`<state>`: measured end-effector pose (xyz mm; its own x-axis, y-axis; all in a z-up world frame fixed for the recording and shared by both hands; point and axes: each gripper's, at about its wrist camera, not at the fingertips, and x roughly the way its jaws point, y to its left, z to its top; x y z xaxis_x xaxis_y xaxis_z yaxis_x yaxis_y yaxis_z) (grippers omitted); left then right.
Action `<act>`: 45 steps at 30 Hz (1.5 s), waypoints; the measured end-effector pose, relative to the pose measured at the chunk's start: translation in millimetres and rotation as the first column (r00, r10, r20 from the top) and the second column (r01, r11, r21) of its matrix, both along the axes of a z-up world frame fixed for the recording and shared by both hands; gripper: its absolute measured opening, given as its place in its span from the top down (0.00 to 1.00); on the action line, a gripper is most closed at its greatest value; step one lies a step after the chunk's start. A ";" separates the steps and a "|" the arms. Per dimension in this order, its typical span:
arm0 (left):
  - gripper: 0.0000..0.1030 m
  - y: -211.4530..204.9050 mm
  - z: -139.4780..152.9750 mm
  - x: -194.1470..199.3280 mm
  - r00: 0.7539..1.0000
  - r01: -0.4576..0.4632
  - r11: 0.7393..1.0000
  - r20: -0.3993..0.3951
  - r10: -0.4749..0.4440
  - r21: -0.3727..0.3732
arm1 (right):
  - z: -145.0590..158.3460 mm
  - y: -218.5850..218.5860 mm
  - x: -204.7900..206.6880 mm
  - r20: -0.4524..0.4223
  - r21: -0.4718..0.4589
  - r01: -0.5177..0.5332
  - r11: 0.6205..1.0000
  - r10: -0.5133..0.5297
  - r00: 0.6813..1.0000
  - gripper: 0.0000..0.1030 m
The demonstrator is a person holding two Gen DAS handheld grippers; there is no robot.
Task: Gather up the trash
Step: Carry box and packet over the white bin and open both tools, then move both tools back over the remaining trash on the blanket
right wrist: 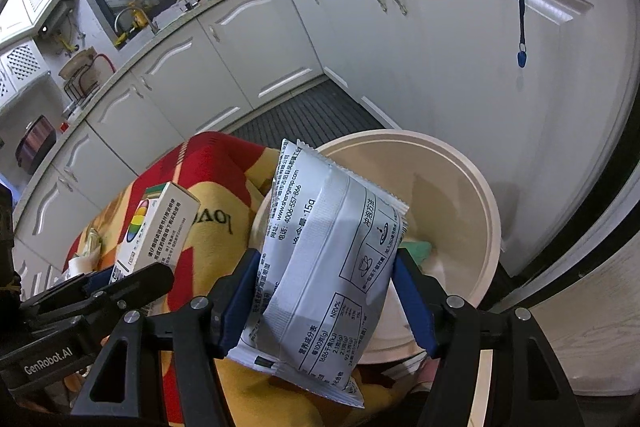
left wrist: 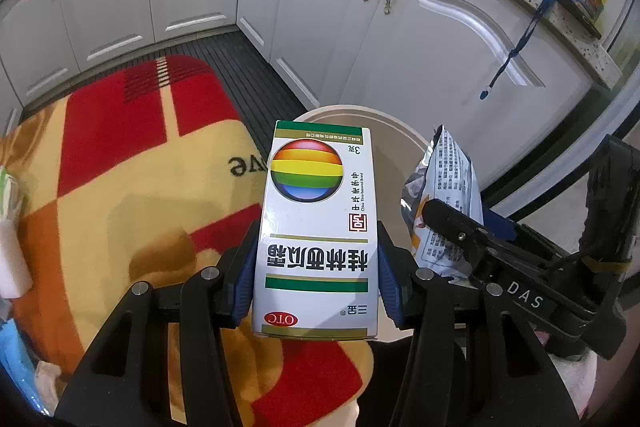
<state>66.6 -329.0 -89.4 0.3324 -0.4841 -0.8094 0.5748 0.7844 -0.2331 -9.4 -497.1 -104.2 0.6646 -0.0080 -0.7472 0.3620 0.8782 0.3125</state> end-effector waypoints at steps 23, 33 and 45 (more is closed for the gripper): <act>0.38 10.2 3.1 9.1 0.998 -0.028 0.996 -0.051 0.024 -0.086 | -15.8 -1.2 8.4 -0.045 -0.017 0.024 1.000 -0.025 0.999 0.25; 0.38 19.7 18.7 -6.7 0.998 -0.038 0.998 0.038 0.040 -0.051 | -8.6 14.2 3.8 -0.040 -0.028 -0.002 1.000 0.001 0.999 0.25; 0.38 53.5 28.4 -23.6 0.991 -0.074 0.997 0.108 0.076 -0.028 | 15.9 49.5 -1.0 0.000 -0.063 -0.050 0.997 0.050 0.999 0.24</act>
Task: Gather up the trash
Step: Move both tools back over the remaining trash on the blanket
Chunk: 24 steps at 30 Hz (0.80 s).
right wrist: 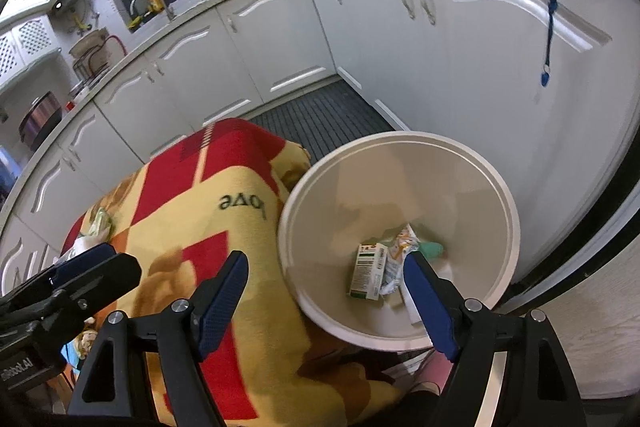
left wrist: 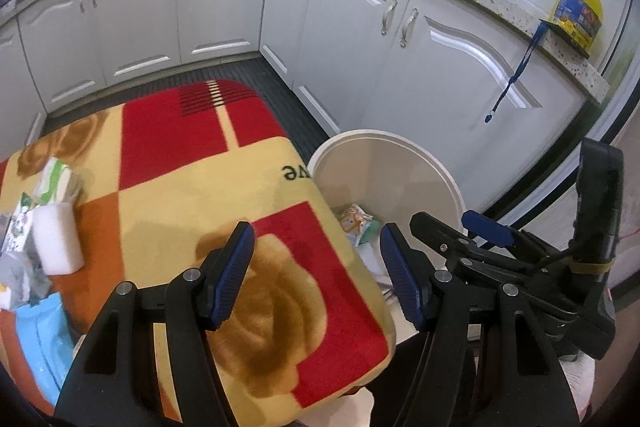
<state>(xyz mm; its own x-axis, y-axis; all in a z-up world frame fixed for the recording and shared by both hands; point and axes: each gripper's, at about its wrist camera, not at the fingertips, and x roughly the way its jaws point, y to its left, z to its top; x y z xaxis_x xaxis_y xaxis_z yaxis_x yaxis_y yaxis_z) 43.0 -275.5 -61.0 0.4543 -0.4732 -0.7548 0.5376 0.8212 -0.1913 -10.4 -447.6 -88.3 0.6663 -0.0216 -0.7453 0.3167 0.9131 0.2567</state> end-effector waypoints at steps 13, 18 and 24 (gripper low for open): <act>0.38 37.8 9.7 -7.3 0.998 -0.050 0.999 0.032 0.051 -0.011 | 16.8 28.0 1.1 0.028 -0.044 -0.031 0.999 0.032 0.999 0.22; 0.38 55.0 14.4 -12.0 0.997 -0.063 0.998 0.044 0.064 -0.013 | 22.0 37.2 1.3 0.038 -0.064 -0.049 0.997 0.051 0.998 0.21; 0.38 77.3 17.1 -16.2 0.995 -0.091 0.996 0.051 0.091 -0.008 | 25.1 50.0 3.1 0.042 -0.077 -0.081 0.994 0.084 0.996 0.21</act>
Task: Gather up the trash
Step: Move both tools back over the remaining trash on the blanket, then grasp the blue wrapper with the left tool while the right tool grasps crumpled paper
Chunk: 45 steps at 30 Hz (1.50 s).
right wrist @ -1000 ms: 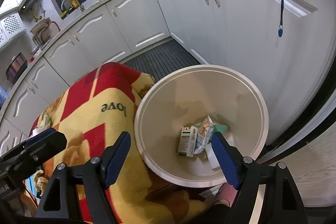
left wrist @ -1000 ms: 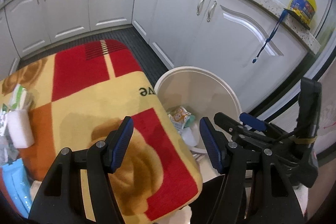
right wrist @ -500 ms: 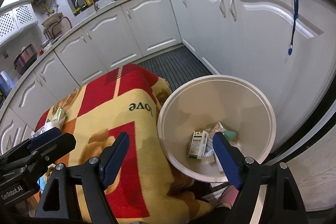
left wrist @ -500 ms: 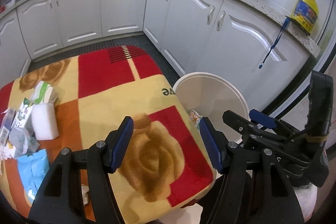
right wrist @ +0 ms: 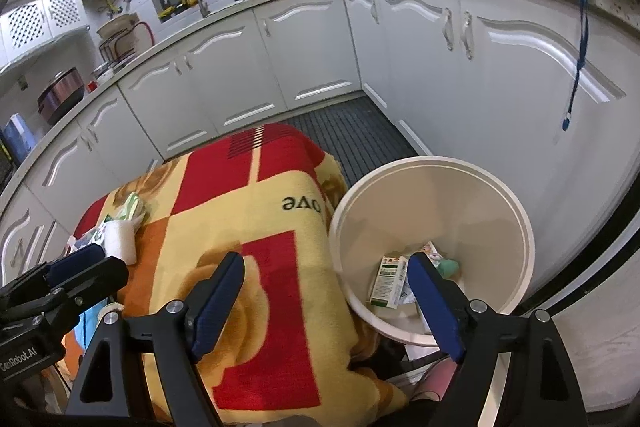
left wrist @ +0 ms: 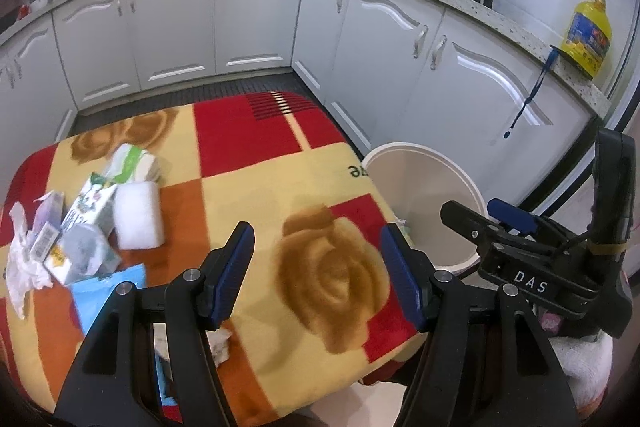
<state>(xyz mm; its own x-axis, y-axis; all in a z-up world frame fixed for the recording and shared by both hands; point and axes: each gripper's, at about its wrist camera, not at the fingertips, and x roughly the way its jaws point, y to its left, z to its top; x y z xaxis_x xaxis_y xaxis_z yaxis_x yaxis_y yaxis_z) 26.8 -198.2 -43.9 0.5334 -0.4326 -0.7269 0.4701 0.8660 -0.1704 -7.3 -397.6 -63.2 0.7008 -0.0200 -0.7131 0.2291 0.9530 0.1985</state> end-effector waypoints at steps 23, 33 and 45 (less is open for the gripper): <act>0.38 109.3 7.5 -10.5 0.992 -0.118 0.992 -0.042 0.116 -0.037 | 6.6 59.5 8.8 -0.005 -0.037 -0.129 0.991 0.129 0.992 0.19; 0.38 179.2 -15.1 -7.3 0.967 -0.218 0.975 -0.144 0.211 -0.034 | -2.8 101.8 17.9 -0.031 0.049 -0.265 0.963 0.267 0.963 0.18; 0.38 185.3 -62.5 9.5 0.946 -0.199 0.977 -0.274 0.172 -0.072 | -25.2 163.3 27.9 -0.094 0.086 -0.439 0.894 0.446 0.890 0.18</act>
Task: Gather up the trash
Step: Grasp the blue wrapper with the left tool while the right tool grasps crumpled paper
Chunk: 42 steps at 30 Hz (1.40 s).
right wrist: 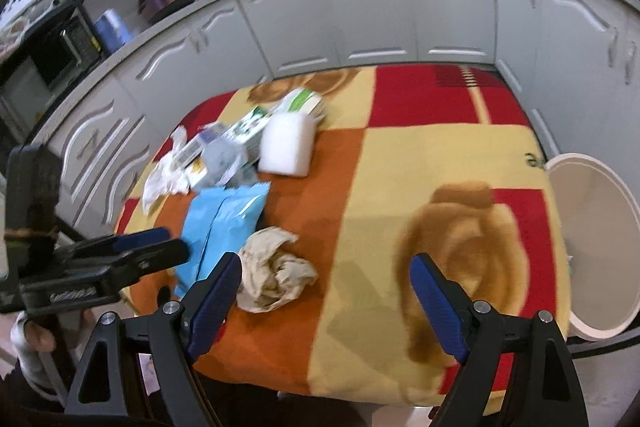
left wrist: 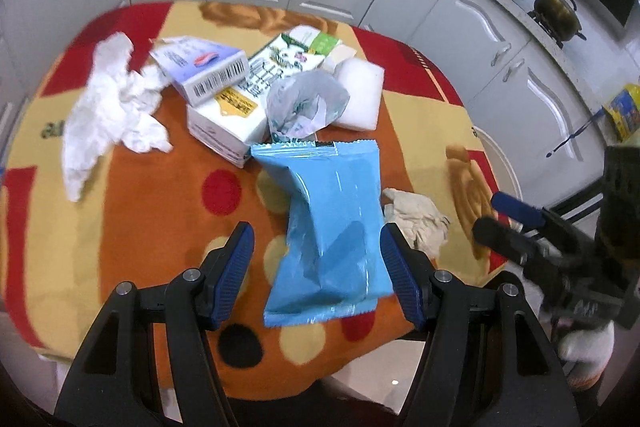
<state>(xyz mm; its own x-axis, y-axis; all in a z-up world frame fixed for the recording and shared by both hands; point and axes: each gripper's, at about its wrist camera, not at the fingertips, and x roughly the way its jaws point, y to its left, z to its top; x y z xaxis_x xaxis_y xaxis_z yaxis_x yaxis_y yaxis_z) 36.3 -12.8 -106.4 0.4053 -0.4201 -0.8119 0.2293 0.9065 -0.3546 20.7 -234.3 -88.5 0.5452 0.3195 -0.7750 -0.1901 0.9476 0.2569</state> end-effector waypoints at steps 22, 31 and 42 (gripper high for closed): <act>0.40 -13.6 -23.4 18.1 0.998 0.024 0.998 -0.056 -0.027 -0.065 | -21.2 -8.1 7.9 0.003 0.086 -0.050 0.995 0.050 0.999 0.74; 0.56 -26.4 -7.2 0.8 0.997 0.076 0.997 -0.005 -0.077 -0.020 | -9.5 -36.8 0.4 0.030 0.102 0.012 0.995 -0.015 0.999 0.74; 0.57 -60.5 26.9 0.2 0.990 0.132 0.990 0.060 -0.128 -0.057 | 3.8 -62.7 -7.8 0.078 0.090 0.053 0.995 -0.060 0.995 0.74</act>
